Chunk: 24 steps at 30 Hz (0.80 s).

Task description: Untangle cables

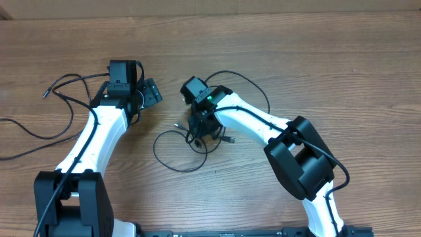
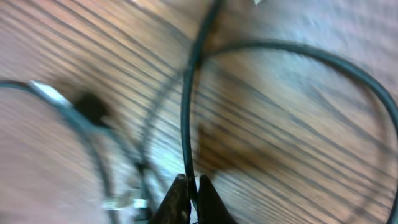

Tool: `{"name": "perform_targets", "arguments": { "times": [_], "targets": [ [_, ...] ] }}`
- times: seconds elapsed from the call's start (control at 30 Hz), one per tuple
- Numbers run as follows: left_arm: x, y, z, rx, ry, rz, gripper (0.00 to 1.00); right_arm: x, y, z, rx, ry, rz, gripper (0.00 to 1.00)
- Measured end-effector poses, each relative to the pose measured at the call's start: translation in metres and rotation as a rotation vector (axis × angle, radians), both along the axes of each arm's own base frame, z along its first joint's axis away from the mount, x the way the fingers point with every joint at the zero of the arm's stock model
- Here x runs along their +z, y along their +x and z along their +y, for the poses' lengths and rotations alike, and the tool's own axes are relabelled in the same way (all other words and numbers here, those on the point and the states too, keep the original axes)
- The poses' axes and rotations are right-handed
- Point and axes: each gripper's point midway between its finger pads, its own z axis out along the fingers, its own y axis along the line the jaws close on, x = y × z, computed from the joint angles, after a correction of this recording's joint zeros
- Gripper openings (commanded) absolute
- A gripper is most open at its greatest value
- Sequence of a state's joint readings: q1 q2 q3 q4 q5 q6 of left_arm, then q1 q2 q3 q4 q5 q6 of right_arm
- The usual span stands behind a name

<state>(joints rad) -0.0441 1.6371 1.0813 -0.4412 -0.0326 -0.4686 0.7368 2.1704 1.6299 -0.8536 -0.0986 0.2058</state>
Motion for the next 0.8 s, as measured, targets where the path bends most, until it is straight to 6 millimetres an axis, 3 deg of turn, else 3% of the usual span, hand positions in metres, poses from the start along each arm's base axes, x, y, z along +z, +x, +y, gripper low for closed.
{"name": "perform_targets", "arguments": {
  "times": [0.13,0.37,0.47,0.57,0.67,0.8],
  "targets": [
    [0.0,0.0,0.0,0.0,0.0,0.0,0.8,0.024,0.012,0.018,0.003,0.104,0.0,0.04],
    [0.0,0.0,0.0,0.0,0.0,0.0,0.8,0.054,0.028,0.026,-0.008,0.177,-0.007,0.04],
    [0.0,0.0,0.0,0.001,0.0,0.0,0.8,0.06,0.028,0.025,-0.011,0.179,0.001,0.27],
    [0.0,0.0,0.0,0.0,0.0,0.0,0.8,0.056,0.015,0.015,0.007,0.134,0.049,0.41],
    [0.0,0.0,0.0,0.0,0.0,0.0,0.8,0.051,0.003,0.004,0.046,0.085,0.086,0.48],
    [0.0,0.0,0.0,0.001,0.0,0.0,0.8,0.049,0.001,-0.001,0.072,0.058,0.084,0.48]
  ]
}}
